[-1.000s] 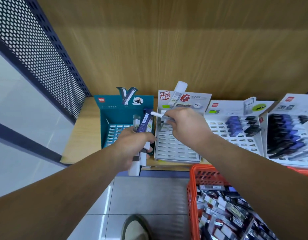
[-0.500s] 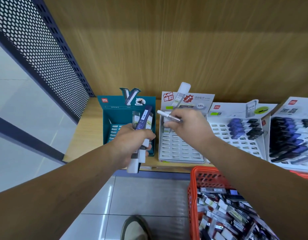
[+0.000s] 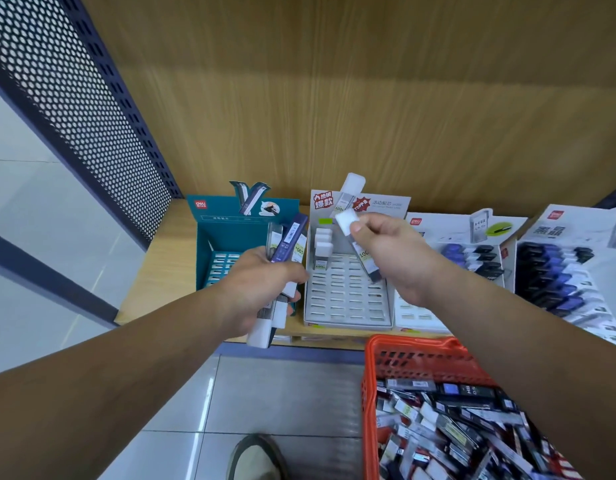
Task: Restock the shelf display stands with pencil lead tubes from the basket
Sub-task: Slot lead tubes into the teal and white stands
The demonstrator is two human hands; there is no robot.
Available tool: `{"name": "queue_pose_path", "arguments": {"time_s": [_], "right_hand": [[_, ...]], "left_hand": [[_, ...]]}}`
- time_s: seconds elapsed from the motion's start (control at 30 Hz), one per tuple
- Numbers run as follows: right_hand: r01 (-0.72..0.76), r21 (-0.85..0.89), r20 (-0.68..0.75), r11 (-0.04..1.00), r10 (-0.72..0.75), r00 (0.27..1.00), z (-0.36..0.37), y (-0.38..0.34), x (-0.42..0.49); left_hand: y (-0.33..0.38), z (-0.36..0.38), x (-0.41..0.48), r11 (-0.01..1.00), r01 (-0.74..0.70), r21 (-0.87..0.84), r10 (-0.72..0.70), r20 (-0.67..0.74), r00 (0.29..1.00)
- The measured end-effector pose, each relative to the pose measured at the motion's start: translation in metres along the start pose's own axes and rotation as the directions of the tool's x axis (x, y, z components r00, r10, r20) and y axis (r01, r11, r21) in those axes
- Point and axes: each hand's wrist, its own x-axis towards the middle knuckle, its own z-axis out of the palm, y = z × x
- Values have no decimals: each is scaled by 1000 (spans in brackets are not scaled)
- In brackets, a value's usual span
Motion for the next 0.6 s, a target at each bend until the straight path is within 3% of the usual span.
{"name": "queue_pose_path", "arguments": {"time_s": [0.13,0.6], "right_hand": [[82,-89,-107,993,-91,990,7,4,2],[178,-274,-71,945,-205,976,12,32,15]], "left_hand": [[-9,-8,1,997,81,12,-82,28,996],[-15,-13,5,995,101,5,-101,26,995]]}}
